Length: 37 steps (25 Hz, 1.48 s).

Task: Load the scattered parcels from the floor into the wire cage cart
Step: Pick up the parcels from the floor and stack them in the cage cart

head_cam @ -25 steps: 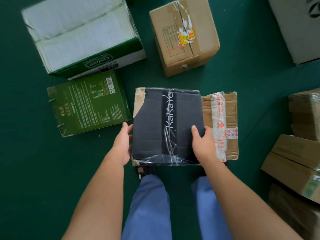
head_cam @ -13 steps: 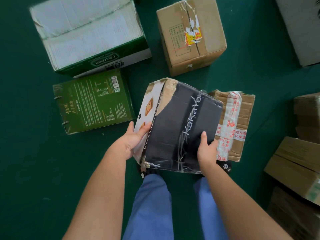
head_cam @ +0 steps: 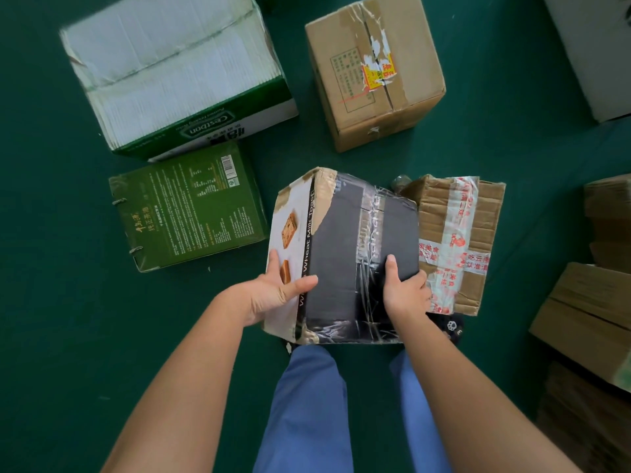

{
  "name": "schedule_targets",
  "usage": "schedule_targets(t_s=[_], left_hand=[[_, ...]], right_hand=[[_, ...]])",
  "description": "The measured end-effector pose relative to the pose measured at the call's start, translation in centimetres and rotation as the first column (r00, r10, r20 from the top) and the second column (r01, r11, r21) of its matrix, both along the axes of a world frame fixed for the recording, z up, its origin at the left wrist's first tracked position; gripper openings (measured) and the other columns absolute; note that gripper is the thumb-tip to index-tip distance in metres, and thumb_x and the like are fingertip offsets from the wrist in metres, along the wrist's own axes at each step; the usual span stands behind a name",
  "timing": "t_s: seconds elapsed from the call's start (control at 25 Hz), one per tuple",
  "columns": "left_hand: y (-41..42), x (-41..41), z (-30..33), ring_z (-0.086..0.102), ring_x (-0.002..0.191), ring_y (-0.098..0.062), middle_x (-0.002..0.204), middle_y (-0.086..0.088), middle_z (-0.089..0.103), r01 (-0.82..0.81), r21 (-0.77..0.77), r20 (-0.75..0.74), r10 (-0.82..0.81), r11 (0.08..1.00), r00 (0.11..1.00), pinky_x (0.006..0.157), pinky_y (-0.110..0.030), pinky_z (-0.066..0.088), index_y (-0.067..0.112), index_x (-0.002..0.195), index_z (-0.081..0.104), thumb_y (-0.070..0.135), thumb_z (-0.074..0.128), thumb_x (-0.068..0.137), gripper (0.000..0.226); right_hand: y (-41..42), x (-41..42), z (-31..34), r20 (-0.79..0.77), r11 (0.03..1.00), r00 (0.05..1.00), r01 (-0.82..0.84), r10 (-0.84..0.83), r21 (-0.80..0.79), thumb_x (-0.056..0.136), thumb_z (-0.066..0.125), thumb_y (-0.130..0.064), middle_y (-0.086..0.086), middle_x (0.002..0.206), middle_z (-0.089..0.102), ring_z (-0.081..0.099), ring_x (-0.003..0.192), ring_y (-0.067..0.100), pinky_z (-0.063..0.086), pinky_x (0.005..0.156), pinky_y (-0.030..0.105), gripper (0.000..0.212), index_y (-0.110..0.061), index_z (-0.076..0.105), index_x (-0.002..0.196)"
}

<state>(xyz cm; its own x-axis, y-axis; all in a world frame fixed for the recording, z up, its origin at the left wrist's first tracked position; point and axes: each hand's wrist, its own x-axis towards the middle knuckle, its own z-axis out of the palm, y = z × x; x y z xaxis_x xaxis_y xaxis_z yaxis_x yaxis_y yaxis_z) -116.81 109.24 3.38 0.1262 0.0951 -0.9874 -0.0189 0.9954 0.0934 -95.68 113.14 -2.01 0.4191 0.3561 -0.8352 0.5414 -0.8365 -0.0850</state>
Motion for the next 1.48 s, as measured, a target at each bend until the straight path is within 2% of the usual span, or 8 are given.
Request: schedule_targets(t_s=[0.08,0.16,0.28,0.44,0.64,0.88,1.28,1.48], left_hand=[[0.2,0.0,0.5,0.015,0.145,-0.034,0.162,-0.001,0.001,0.029,-0.011,-0.059,-0.03,1.0,0.998,0.111,-0.064,0.018,0.043,0.146,-0.022,0.069,0.08,0.047,0.144],[0.6,-0.1,1.0,0.013,0.146,-0.036,0.162,-0.004,0.0,0.087,-0.019,-0.169,-0.089,0.996,0.982,0.11,-0.063,0.019,0.044,0.147,-0.02,0.073,0.077,0.043,0.145],[0.9,1.5,1.3,0.006,0.145,-0.04,0.16,-0.014,-0.004,0.209,-0.095,-0.411,-0.23,0.973,0.882,0.114,-0.06,0.018,0.044,0.146,-0.022,0.073,0.076,0.05,0.14],[2.1,6.1,0.1,-0.002,0.144,-0.041,0.156,-0.019,-0.012,0.261,-0.122,-0.606,-0.28,0.958,0.744,0.111,-0.064,0.021,0.044,0.143,-0.026,0.071,0.077,0.055,0.139],[4.6,9.1,-3.8,-0.009,0.145,-0.04,0.155,-0.02,-0.019,0.297,-0.124,-0.668,-0.3,0.947,0.681,0.109,-0.068,0.018,0.044,0.143,-0.027,0.072,0.076,0.055,0.138],[4.7,11.8,-6.2,-0.011,0.144,-0.044,0.152,-0.025,-0.024,0.321,-0.146,-0.704,-0.326,0.936,0.631,0.11,-0.067,0.015,0.04,0.142,-0.031,0.074,0.074,0.058,0.138],[5.2,12.8,-7.3,-0.021,0.141,-0.046,0.148,-0.029,-0.033,0.313,-0.14,-0.674,-0.322,0.939,0.665,0.107,-0.071,0.009,0.035,0.137,-0.042,0.072,0.072,0.062,0.141],[5.8,13.6,-7.6,-0.022,0.141,-0.047,0.148,-0.03,-0.033,0.311,-0.148,-0.659,-0.328,0.939,0.677,0.106,-0.072,0.009,0.033,0.135,-0.044,0.071,0.073,0.062,0.143]], right_hand=[[0.4,0.1,0.1,-0.031,0.998,0.999,-0.036,0.035,-0.046,0.093,0.032,-0.066,0.02,0.154,0.018,0.021,0.141,0.037,0.019,0.113,0.049,0.084,-0.011,0.01,0.152],[0.4,0.3,0.6,-0.068,0.982,0.982,-0.182,0.178,-0.054,0.095,0.035,-0.061,0.021,0.153,0.021,0.023,0.14,0.037,0.022,0.112,0.046,0.079,-0.011,0.015,0.152],[1.0,1.1,1.8,0.075,0.888,0.891,-0.453,0.448,0.079,0.094,0.047,-0.054,0.018,0.154,0.02,0.02,0.141,0.036,0.022,0.112,0.044,0.074,-0.014,0.02,0.151],[3.1,2.8,1.4,0.203,0.883,0.866,-0.469,0.458,0.01,0.078,0.062,-0.066,0.018,0.159,-0.012,-0.003,0.145,0.043,0.003,0.118,0.049,0.108,-0.025,-0.004,0.153],[4.9,4.4,-1.7,0.291,0.864,0.828,-0.503,0.479,0.006,0.069,0.062,-0.076,0.024,0.153,-0.028,-0.012,0.143,0.048,-0.005,0.116,0.055,0.125,-0.03,-0.022,0.149],[5.7,6.0,-4.4,0.23,0.932,0.903,-0.353,0.363,-0.086,0.061,0.062,-0.083,0.025,0.153,-0.028,-0.014,0.143,0.047,-0.001,0.113,0.061,0.134,-0.032,-0.027,0.147],[5.9,6.6,-5.0,0.21,0.932,0.908,-0.345,0.362,-0.113,0.054,0.058,-0.09,0.021,0.152,-0.032,-0.022,0.141,0.046,-0.007,0.112,0.062,0.138,-0.032,-0.025,0.147],[5.0,6.3,-5.0,0.257,0.933,0.906,-0.357,0.335,0.044,0.063,0.069,-0.074,0.016,0.155,-0.015,-0.003,0.142,0.048,0.006,0.114,0.055,0.126,-0.037,-0.014,0.149]])
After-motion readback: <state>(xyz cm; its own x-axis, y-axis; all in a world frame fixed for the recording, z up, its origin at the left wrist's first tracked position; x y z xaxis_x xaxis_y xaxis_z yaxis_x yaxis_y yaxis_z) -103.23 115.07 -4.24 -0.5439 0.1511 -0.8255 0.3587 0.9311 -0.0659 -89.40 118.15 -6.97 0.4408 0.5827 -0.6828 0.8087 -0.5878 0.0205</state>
